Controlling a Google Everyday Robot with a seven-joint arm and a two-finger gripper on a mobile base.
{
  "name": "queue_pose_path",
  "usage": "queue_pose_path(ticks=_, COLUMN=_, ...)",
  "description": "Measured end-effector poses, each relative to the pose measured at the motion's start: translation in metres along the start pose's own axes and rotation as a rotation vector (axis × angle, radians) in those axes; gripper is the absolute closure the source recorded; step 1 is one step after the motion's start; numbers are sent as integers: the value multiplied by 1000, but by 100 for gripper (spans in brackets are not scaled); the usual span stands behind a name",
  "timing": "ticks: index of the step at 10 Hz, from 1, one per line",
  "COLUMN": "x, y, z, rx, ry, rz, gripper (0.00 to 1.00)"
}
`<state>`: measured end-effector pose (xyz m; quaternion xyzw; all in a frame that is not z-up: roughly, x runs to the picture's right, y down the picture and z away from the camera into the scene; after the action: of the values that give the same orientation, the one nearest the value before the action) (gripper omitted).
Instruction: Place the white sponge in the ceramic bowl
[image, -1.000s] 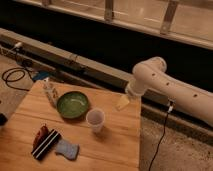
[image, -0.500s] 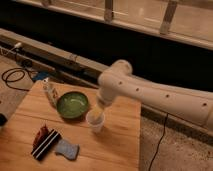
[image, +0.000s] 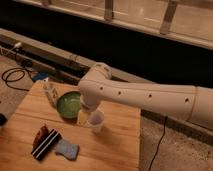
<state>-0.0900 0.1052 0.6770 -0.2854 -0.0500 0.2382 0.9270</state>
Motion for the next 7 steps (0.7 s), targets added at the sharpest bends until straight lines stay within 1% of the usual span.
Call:
queue_pose_path(ticks=2, x=2, y=-1, z=0, rx=-4, ry=2, rz=4, gripper=20)
queue_pose_path(ticks=3, x=1, y=2, z=2, rx=-5, ry=9, rz=-18, gripper=20)
queue_pose_path(ticks=4, x=-6, y=10, z=6, rx=-6, ry=22, rz=-51, gripper=20)
queue_pose_path(ticks=6, x=-22, y=37, z=21, rx=-6, ry=66, rz=-128, gripper=20)
queue_pose_path(ticks=7, x=-30, y=48, z=25, rx=-8, ry=75, rz=-157, gripper=20)
